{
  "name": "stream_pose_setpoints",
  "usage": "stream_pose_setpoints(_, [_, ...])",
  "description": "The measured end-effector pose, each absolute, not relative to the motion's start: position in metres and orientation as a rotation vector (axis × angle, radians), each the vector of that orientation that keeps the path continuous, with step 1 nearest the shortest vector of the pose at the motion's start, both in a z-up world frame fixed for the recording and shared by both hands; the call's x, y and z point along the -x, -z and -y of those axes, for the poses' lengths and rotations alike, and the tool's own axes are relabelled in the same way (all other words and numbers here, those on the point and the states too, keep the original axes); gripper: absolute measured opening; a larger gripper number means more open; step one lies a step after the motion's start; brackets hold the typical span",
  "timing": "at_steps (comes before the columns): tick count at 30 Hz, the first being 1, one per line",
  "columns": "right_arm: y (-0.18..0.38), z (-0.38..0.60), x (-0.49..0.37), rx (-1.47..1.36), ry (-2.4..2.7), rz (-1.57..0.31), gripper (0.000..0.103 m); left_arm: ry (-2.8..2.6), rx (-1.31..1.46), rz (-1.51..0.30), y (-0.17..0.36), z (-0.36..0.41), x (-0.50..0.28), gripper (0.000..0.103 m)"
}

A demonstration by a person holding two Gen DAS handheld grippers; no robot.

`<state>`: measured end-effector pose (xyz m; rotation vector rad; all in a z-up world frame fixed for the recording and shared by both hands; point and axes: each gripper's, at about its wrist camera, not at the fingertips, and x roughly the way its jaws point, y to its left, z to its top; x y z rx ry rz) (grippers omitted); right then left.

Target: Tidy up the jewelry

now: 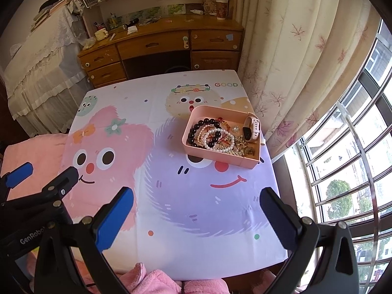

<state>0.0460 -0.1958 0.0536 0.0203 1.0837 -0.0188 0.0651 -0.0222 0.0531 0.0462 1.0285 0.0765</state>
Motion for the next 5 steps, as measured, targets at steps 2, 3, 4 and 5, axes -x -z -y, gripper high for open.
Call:
stream_pose_setpoints(2, [-0.0538, 0.1951, -0.0443, -0.020, 0.024, -1.083, 0.103, -0.073, -0.047, -1.027, -0.0533, 0.0214, -0.0637, 0.102])
stream_pose_setpoints(3, [-0.0540, 0.1948, -0.0438, -0.019, 0.027, -1.083, 0.103, -0.071, -0.047, -1.026, -0.0535, 0.0208, -0.0629, 0.102])
stream_pose_setpoints(4, [-0.0542, 0.1941, -0.0428, -0.019, 0.029, -1.083, 0.103, -0.070, -0.047, -1.025, -0.0539, 0.0202, -0.0623, 0.102])
stream_pose_setpoints(5, [-0.0545, 0.1936, -0.0415, -0.018, 0.031, -1.083, 0.103, -0.069, -0.047, -1.024, -0.0539, 0.0199, -0.0619, 0.102])
